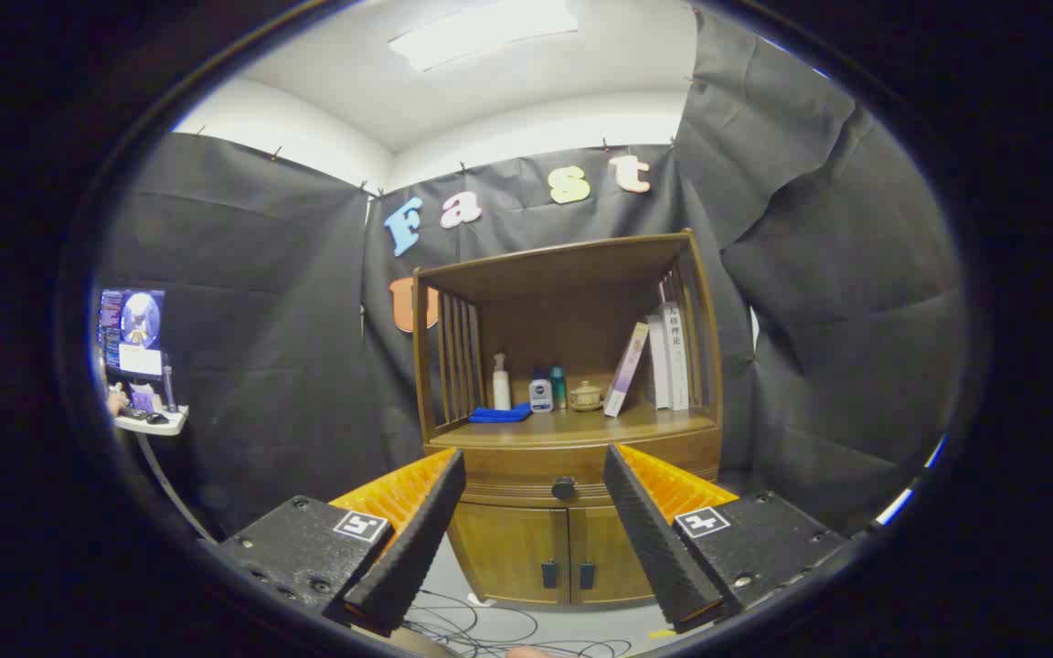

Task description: Pull open the drawer, take out the items inside it, and place them on the countertop above the cabinet.

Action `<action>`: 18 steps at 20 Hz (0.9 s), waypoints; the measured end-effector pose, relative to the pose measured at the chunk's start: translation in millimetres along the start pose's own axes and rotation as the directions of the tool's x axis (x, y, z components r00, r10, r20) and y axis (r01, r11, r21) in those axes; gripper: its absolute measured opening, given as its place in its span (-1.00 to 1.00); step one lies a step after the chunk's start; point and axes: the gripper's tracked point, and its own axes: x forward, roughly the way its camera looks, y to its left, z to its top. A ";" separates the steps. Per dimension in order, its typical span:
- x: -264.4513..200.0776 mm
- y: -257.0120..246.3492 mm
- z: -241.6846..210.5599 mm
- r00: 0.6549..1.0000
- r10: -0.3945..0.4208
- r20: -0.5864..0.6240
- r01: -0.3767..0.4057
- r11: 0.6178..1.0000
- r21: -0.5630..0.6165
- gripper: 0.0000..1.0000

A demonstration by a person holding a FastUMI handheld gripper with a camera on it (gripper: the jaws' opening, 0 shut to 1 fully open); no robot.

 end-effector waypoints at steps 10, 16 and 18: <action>6.9 -2.8 -6.0 1.000 -0.021 -0.013 0.021 1.000 0.007 0.98; 11.2 -4.0 -11.6 1.000 -0.020 -0.023 0.021 1.000 0.005 0.98; 14.7 -5.0 -15.8 0.999 -0.023 -0.029 0.023 1.000 0.002 0.98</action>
